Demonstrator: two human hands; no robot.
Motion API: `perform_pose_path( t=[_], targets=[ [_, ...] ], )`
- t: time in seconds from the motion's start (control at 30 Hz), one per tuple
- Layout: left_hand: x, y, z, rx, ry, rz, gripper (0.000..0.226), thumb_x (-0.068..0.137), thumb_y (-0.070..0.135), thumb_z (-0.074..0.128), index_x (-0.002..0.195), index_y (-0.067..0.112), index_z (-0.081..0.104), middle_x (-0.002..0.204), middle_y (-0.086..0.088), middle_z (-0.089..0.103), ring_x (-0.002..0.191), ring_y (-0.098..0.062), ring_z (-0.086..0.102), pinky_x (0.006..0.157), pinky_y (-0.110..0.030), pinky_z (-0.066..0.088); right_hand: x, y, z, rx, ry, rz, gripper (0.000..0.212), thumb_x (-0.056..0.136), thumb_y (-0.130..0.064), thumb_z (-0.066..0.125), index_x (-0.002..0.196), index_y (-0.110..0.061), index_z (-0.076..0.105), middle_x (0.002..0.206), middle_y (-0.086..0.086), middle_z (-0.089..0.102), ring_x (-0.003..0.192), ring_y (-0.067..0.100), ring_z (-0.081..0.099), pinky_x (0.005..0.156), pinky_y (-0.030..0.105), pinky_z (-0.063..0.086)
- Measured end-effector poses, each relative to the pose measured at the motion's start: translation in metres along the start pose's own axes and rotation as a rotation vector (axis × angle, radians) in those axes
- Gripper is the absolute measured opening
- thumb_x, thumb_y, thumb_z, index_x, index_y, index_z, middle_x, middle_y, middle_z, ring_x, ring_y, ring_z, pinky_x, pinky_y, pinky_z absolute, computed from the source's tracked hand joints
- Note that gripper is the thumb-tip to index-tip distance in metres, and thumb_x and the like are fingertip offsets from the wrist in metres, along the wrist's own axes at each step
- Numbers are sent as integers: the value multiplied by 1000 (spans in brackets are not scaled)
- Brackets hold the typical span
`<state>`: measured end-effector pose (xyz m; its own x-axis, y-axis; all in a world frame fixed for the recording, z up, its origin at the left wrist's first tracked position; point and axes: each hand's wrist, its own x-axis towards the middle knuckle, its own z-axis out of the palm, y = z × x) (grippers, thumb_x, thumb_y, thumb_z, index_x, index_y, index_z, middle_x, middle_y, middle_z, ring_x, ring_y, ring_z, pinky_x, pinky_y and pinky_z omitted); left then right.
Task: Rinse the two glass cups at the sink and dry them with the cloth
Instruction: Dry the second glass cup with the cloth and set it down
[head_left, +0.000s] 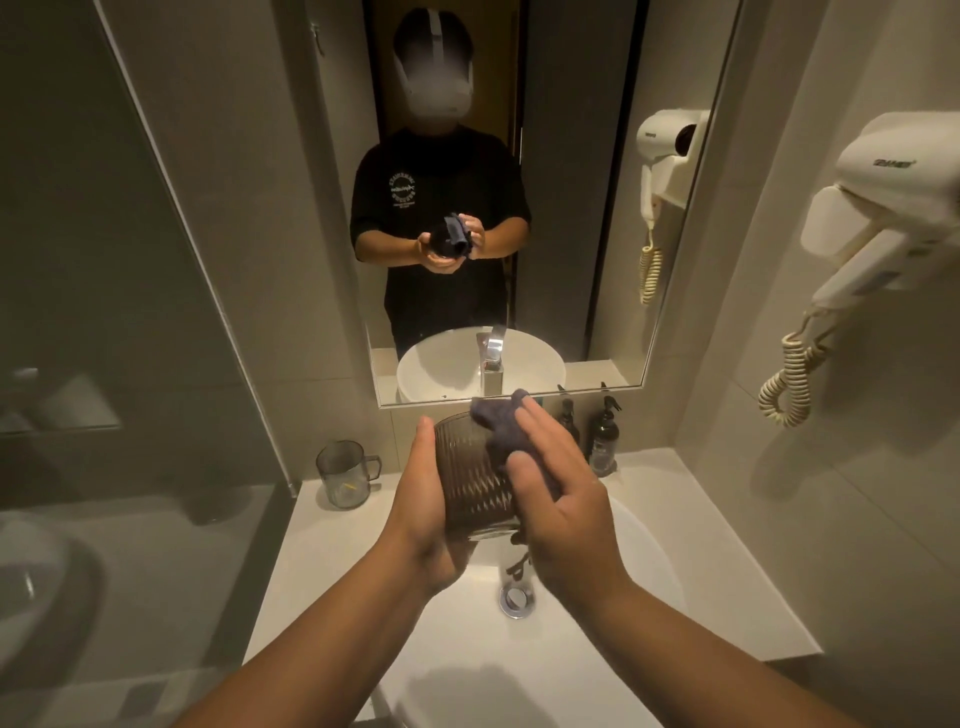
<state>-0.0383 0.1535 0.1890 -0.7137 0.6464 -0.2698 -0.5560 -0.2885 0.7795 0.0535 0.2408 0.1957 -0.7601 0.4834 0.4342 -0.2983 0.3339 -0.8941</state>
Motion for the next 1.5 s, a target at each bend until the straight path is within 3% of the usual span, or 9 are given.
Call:
perform_pose_path(
  t=[0.17,0.3,0.57,0.83,0.97,1.07,1.23,1.37,1.5],
  targets=[
    [6,2,-2,-11,12,-2,77,95,73,21,131,20,63,129,-17,68,119,-35,65,103,-53,50,14,5,-2,247,31,212,29,95,-36,53,120,-50,58,127,-7,64,119,13,60,97,46,53],
    [7,4,7,157,272,137,61,99,64,28,123,20,63,112,-10,75,101,-28,73,87,-50,60,14,5,-5,-109,40,26,45,90,-41,49,135,-40,49,143,-17,48,132,-3,43,110,30,41],
    [-1,6,12,79,81,50,77,89,78,26,127,25,65,120,-9,73,113,-29,69,91,-43,57,1,10,8,-482,15,-454,44,95,-27,52,138,-18,51,149,3,44,145,17,31,115,37,33],
    [3,9,3,38,144,15,78,94,74,21,124,17,65,112,-16,75,103,-36,72,98,-58,52,20,12,-4,130,-36,167,42,85,-49,52,127,-48,56,135,-12,58,126,9,54,102,44,50],
    [2,8,8,149,200,44,67,97,68,24,115,21,68,95,-9,80,91,-26,76,76,-41,61,8,11,6,-327,-34,-177,47,93,-31,52,140,-30,47,148,-13,41,142,1,31,117,28,31],
    [-2,6,8,195,142,34,71,88,77,26,121,30,67,108,-4,78,102,-24,73,82,-41,61,4,17,9,-454,-32,-336,46,94,-31,50,140,-24,46,150,-6,40,145,9,29,117,29,28],
    [-1,7,7,118,65,-32,74,87,76,35,119,18,69,110,-16,76,97,-33,74,90,-51,56,16,16,-6,-1,-7,137,39,91,-36,52,129,-38,57,136,-9,59,126,7,53,104,35,48],
    [5,12,0,33,37,-66,86,85,81,31,128,14,64,116,-18,73,97,-34,74,81,-48,59,32,30,-29,274,143,623,25,98,-20,49,113,-18,69,89,9,72,56,14,64,43,26,46],
    [11,15,-10,-73,70,-73,81,81,81,45,130,19,62,122,-18,71,106,-40,70,87,-53,58,28,41,-47,264,246,613,30,95,-25,53,124,-24,64,104,15,71,57,13,56,51,21,42]
  ],
)
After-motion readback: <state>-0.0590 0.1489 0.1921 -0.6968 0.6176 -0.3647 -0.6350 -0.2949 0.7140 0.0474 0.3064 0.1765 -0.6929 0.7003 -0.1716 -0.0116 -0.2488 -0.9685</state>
